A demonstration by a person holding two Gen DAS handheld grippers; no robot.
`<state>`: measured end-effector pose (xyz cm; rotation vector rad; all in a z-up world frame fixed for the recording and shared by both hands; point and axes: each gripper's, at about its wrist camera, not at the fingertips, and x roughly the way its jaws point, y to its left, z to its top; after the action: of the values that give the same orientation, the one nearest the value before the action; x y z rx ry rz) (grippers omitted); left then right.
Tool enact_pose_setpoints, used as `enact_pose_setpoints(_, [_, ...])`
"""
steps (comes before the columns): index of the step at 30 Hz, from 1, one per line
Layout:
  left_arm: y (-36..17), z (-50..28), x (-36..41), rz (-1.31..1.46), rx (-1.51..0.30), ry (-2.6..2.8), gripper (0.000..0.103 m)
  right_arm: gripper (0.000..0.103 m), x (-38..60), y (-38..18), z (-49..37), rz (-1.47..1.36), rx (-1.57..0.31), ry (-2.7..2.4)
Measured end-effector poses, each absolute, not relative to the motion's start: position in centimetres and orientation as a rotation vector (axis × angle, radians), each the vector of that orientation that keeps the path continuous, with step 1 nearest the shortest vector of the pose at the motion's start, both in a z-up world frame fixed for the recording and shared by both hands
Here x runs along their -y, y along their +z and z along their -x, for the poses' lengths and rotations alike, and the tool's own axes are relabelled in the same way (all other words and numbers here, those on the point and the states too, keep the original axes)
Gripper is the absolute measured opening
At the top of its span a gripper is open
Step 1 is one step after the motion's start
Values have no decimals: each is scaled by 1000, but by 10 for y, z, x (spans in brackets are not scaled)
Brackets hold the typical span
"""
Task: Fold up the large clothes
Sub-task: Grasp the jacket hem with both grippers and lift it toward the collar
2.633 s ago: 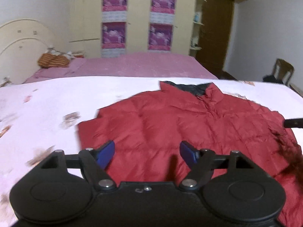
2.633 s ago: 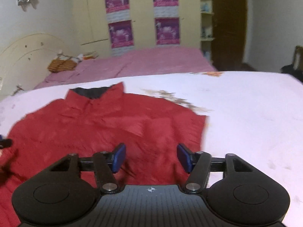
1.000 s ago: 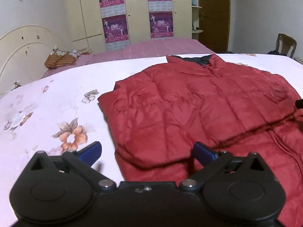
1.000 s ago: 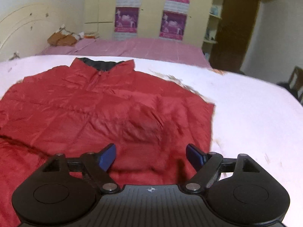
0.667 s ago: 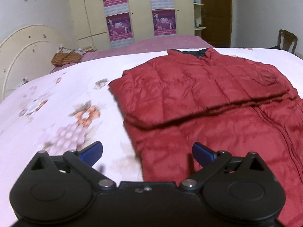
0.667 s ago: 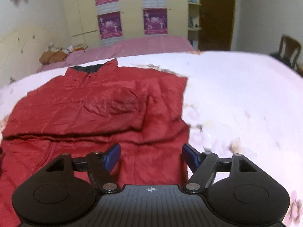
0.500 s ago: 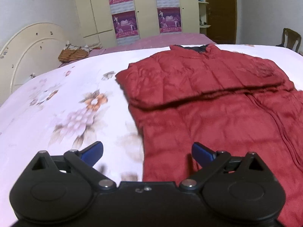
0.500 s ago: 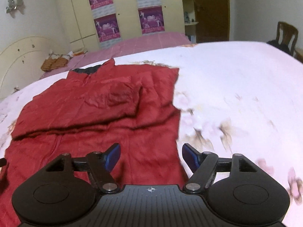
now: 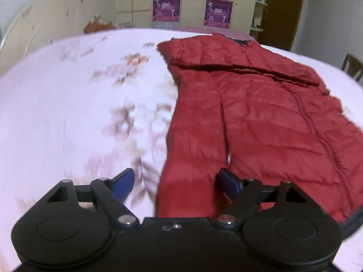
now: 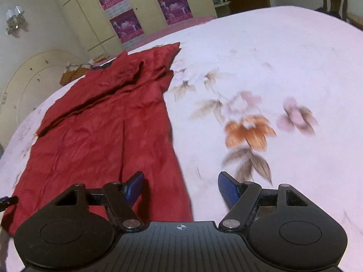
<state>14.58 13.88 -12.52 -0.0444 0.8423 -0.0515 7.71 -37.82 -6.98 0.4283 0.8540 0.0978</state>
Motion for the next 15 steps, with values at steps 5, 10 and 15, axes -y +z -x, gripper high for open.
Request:
enact_pose_setpoints(5, [-128,-116,-152,209,-858,-108,74,72,385,-69,-43,-522,-858,187])
enact_pose_setpoints(10, [-130,-106,-158,389,-855,-176,64,62,390,-73,-31,-649,-862,264])
enact_pose_setpoints(15, [-142,-110,-169,611,-820,-192,60,52,401,-84,-37,-824,-844,293])
